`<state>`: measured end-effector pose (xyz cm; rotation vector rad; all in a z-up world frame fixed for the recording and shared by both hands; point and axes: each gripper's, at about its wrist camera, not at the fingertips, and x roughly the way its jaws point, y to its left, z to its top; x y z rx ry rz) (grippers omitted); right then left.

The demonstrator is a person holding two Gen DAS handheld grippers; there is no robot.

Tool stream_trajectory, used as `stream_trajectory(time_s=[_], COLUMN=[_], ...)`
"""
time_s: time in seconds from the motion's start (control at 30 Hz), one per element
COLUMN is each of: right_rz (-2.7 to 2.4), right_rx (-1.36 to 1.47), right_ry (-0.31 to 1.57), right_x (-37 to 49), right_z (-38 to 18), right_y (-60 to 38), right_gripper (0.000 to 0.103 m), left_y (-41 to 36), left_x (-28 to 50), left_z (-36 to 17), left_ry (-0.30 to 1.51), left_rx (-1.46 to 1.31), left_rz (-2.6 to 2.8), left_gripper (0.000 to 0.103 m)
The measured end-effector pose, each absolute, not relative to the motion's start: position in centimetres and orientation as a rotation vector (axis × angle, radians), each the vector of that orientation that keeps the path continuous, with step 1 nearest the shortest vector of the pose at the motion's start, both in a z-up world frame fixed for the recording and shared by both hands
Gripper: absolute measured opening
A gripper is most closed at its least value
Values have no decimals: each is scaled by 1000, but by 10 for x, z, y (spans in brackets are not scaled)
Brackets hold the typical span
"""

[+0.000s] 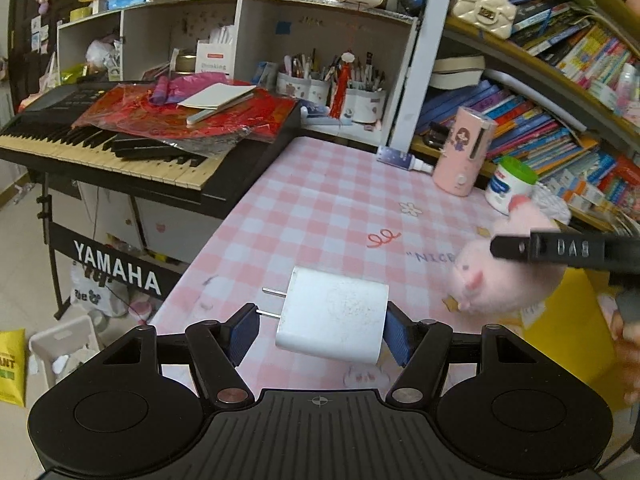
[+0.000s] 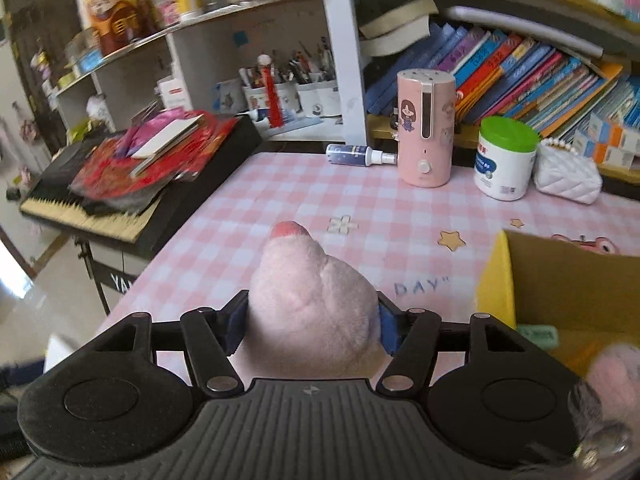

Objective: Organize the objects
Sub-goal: 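Carry the pink pig and white plug over the yellow box with both tools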

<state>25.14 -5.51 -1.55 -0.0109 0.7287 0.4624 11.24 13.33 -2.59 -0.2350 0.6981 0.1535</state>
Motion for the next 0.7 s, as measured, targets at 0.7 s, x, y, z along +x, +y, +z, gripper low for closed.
stream_trajectory(time_s=[0.7], right_rz=[320], right_rx=[-19], right_ry=[765], right_x=[56], right_z=[-40], right_y=[-99], right_gripper=[61], left_y=[100], left_x=[13], left_z=[-20], left_ry=[702], left_rx=[-164], left_rz=[-96], left_gripper=[65])
